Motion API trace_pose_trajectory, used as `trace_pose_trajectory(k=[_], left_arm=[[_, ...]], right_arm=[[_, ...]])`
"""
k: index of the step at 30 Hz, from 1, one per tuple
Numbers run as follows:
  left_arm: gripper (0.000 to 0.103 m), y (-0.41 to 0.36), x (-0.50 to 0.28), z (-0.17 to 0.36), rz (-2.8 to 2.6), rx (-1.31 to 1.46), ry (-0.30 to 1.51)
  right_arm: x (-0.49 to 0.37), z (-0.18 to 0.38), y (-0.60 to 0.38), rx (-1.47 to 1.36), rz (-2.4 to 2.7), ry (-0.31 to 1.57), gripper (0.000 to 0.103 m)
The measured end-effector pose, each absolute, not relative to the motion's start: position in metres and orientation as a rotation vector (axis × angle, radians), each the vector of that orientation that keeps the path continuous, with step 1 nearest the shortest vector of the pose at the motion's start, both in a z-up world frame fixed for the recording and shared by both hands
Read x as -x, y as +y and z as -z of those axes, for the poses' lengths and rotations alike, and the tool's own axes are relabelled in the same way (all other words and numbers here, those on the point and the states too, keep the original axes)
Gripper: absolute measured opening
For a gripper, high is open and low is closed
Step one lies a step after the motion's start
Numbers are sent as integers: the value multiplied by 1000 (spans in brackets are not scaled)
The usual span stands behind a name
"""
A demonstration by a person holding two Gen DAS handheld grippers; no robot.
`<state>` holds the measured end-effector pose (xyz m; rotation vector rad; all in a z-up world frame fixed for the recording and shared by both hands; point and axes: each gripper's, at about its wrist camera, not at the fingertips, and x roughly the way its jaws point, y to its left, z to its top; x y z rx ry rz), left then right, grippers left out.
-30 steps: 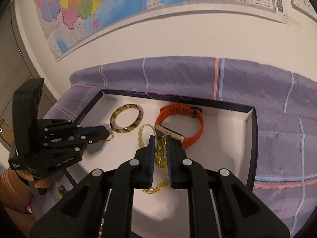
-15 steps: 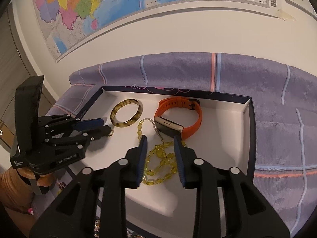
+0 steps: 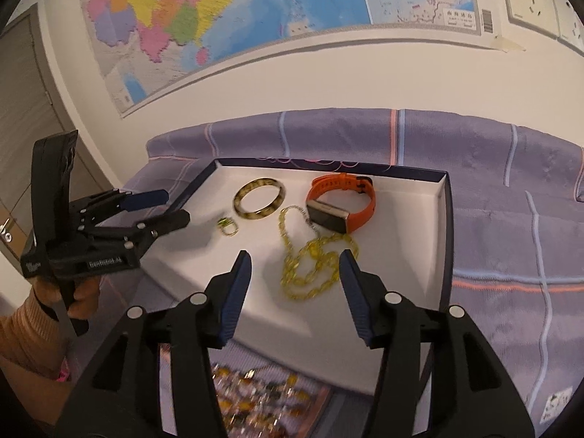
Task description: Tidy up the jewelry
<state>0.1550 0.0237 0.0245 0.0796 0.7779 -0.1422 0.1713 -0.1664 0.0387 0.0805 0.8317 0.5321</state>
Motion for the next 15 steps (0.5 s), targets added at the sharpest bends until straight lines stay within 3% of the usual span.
trace_pose_trajectory(k=[8, 15], left_arm=[[66, 35, -102, -24, 193, -61, 753], [66, 36, -74, -7, 205, -67, 784]], right_arm=[[-105, -44, -169, 3, -603, 829, 50], [-47, -17, -158, 83, -607, 893, 46]])
